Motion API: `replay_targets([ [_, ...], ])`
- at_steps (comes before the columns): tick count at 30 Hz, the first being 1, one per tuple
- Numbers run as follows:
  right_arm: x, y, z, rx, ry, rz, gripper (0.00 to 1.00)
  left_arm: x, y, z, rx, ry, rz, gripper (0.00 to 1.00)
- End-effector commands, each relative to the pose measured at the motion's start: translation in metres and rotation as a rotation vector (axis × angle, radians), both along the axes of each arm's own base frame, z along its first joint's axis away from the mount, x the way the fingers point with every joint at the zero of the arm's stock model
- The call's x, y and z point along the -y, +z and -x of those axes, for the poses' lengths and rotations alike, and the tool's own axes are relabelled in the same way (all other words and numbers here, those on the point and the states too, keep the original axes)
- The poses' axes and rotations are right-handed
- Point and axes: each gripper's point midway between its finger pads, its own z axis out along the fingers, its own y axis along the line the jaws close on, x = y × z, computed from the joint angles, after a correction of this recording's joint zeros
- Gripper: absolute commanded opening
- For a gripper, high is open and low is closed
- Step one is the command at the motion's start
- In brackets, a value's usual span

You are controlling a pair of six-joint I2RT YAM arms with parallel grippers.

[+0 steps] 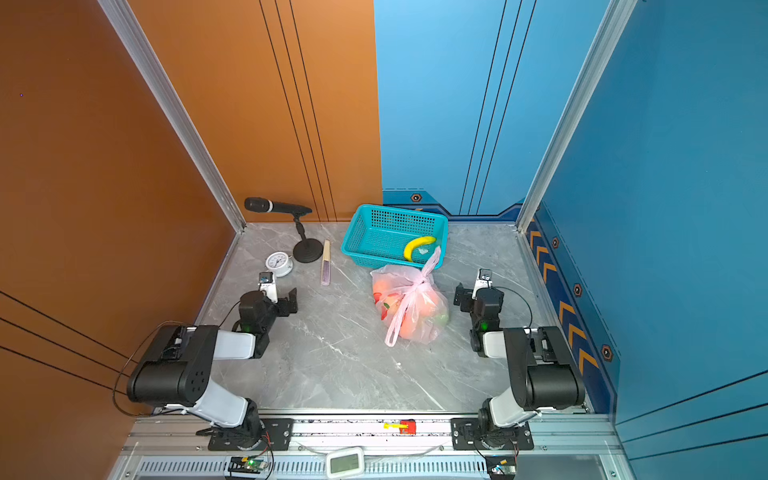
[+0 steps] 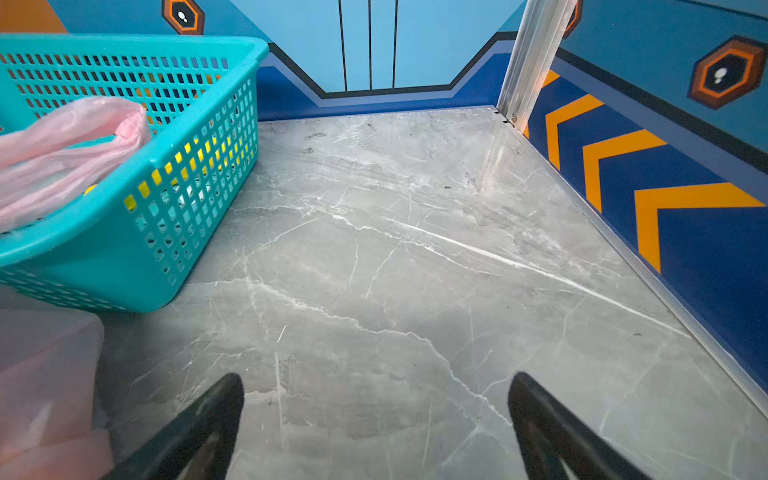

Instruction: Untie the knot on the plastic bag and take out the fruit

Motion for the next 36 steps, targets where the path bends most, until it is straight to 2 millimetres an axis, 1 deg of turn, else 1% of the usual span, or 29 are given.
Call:
replay_targets([
  [1, -0.001, 0.002, -0.001, -0.002, 0.010, 0.011, 1.00, -0.001, 0.008, -0.005, 0.024, 0.008, -0.008, 0.97],
  [18, -0.001, 0.002, 0.000, -0.002, 0.012, 0.009, 1.00, -0.001, 0.009, -0.005, 0.026, 0.008, -0.006, 0.97],
  [20, -0.005, 0.004, 0.000, 0.004, 0.039, 0.009, 1.00, -0.001, 0.009, -0.005, 0.025, 0.007, -0.008, 0.97],
  [22, -0.010, 0.009, 0.002, 0.012, 0.054, 0.026, 1.00, 0.000, 0.010, -0.005, 0.030, 0.004, -0.010, 0.97],
  [25, -0.009, 0.025, 0.007, 0.040, 0.041, 0.031, 1.00, 0.002, 0.015, -0.003, 0.038, 0.013, -0.038, 0.97],
  [29, -0.006, 0.057, 0.019, 0.070, 0.019, 0.021, 1.00, 0.008, 0.032, 0.003, 0.051, 0.030, -0.099, 0.97],
  [31, -0.009, 0.075, 0.025, 0.082, 0.024, -0.002, 1.00, 0.011, 0.046, 0.007, 0.058, 0.042, -0.129, 0.97],
  [34, -0.013, 0.105, 0.035, 0.110, 0.023, -0.050, 1.00, 0.016, 0.069, 0.014, 0.069, 0.061, -0.148, 0.97],
  [36, -0.016, 0.126, 0.044, 0.123, 0.020, -0.096, 1.00, 0.024, 0.088, 0.020, 0.081, 0.054, -0.139, 0.97],
])
